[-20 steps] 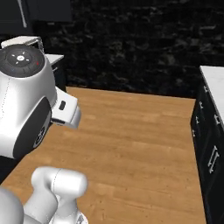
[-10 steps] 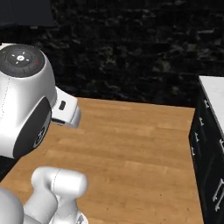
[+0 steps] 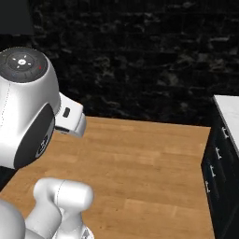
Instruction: Gather all objects into one cabinet and sort the glasses and bowls to opposite sides.
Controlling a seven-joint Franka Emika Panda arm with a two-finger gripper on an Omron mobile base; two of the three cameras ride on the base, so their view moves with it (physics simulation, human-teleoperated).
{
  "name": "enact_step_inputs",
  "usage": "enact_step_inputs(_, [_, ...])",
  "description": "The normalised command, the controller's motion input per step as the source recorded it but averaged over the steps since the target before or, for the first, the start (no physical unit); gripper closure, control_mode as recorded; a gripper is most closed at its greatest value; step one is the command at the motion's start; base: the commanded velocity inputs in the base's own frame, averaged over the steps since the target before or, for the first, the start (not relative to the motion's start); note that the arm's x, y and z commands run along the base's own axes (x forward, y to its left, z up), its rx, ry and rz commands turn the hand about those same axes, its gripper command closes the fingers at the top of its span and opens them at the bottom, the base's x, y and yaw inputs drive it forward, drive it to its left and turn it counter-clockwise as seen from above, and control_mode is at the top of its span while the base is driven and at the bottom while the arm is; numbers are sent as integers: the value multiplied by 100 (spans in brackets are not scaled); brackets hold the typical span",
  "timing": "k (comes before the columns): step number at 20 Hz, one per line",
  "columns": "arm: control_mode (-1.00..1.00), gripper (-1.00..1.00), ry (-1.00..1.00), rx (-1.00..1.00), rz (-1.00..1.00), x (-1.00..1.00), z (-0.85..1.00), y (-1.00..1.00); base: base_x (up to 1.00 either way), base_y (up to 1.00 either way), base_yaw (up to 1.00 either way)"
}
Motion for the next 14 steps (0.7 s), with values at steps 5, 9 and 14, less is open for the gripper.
enact_step_inputs(5, [100,-100,0,0,0,0,0,0,100,0,-7])
enact_step_inputs(9, [100,-100,0,0,0,0,0,0,100,0,-1])
enact_step_inputs(14, [100,-100,0,0,0,0,0,0,84,0,1])
